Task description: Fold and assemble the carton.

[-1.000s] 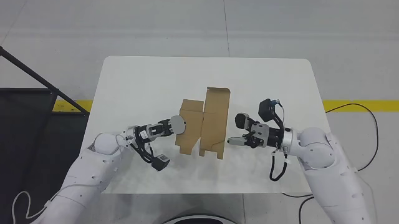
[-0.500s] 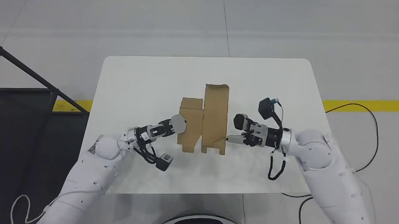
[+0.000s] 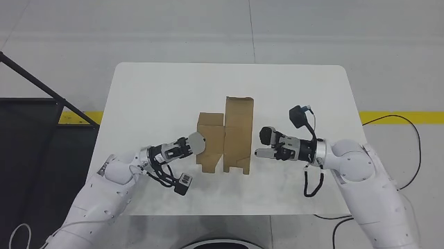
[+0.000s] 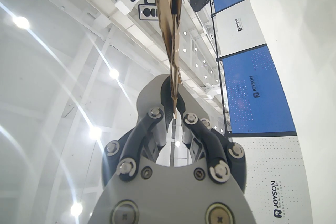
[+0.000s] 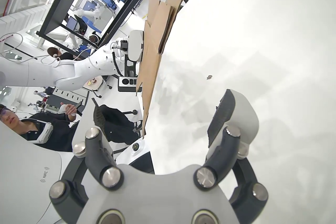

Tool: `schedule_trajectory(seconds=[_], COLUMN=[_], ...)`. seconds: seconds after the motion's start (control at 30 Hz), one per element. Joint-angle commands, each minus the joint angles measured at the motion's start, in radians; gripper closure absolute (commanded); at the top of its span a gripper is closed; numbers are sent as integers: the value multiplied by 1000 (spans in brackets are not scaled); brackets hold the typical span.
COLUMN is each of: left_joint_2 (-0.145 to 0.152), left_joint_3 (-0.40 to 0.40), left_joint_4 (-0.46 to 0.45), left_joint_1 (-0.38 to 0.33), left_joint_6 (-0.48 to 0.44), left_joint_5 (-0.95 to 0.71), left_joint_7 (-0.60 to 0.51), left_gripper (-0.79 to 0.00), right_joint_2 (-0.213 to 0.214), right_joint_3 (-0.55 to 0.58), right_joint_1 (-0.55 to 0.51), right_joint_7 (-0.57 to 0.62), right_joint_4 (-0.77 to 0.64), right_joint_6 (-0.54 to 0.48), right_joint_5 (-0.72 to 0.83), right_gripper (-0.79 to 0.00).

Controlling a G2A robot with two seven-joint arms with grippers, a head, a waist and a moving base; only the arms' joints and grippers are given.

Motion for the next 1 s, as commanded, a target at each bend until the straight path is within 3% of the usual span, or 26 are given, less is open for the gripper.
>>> schedule_trajectory(seconds=[0.0, 0.27, 0.43, 0.8, 0.97], left_joint_2=[0, 0, 3, -10, -14], left_joint_3=[0, -3, -25, -102, -123], left_joint_4=[0, -17, -40, -147, -162], left_joint_1=[0, 10, 41, 131, 147], left_joint_6=[0, -10, 70, 76, 76], left_joint_5=[0, 14, 49, 269, 269], left_joint_7=[0, -24, -61, -276, -263], left_gripper=[0, 0, 0, 0, 0], right_joint_2=[0, 0, 0, 6, 7], right_joint_3=[0, 0, -8, -31, -45], right_joint_1=[0, 0, -17, -23, -28], right_joint_7=[0, 0, -45, -57, -86], right_joint_4=[0, 0, -32, -76, -106], right_joint_6=[0, 0, 21, 21, 23], right_joint_5=[0, 0, -33, -73, -117], right_gripper=[-785, -785, -785, -785, -785])
